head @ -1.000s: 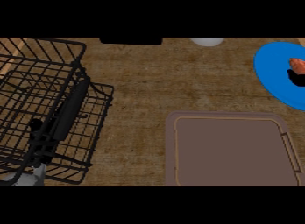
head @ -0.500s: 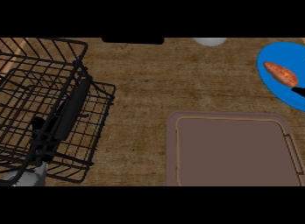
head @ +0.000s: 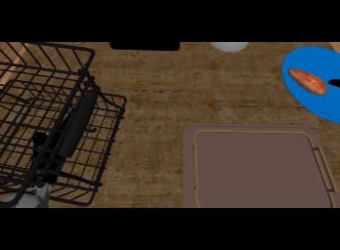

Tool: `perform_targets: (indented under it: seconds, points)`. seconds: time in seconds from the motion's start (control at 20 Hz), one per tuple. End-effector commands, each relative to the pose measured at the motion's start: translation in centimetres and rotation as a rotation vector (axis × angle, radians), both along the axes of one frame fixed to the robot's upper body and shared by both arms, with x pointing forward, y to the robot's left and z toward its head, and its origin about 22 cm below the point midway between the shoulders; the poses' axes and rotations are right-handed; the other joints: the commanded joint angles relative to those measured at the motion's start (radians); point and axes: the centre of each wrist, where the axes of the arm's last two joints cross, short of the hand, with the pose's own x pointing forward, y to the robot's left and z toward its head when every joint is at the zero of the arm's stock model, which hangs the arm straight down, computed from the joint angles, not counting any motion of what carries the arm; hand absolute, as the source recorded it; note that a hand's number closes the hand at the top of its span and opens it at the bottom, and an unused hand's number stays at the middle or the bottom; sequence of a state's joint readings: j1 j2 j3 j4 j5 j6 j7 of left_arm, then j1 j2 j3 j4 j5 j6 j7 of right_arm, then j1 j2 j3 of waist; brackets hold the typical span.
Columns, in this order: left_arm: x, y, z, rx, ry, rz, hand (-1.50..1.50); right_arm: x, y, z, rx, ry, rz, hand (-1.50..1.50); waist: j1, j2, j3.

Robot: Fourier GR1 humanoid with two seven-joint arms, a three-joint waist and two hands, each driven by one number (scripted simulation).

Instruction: Pick the sweet potato from the tray and place it in the plate

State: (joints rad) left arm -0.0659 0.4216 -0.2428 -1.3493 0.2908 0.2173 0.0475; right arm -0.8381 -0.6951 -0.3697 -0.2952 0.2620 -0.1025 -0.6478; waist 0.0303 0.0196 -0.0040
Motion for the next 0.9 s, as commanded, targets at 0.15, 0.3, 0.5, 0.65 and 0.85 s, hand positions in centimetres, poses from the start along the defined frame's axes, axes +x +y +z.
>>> perform_targets:
  seconds: [0.15, 0.3, 0.5, 0.65, 0.85]
  points:
    - [3.2, -1.1, 3.1, -0.020, -0.116, -0.010, 0.00, -0.5, -2.0, 2.1, 0.341, 0.074, 0.094, -1.50, -0.021, -0.009, 0.006]
    - [2.8, -0.2, 3.3, -0.032, -0.112, -0.027, 0.00, -2.0, -3.5, 0.9, 0.416, 0.093, 0.115, -1.50, -0.013, -0.007, 0.007]
    - [4.0, -1.7, 4.2, -0.042, -0.120, -0.023, 0.00, -3.0, -4.3, 0.2, 0.386, 0.077, 0.140, -1.50, -0.007, -0.002, 0.008]
    - [2.5, -1.7, 4.1, -0.019, -0.102, -0.035, 0.00, -4.8, -5.6, -0.9, 0.381, 0.033, 0.141, -1.50, 0.000, -0.005, 0.009]
    - [4.0, -1.9, 4.9, -0.026, -0.123, -0.035, 0.00, -5.8, -6.9, -0.2, 0.376, 0.036, 0.124, -1.50, -0.001, 0.003, 0.011]
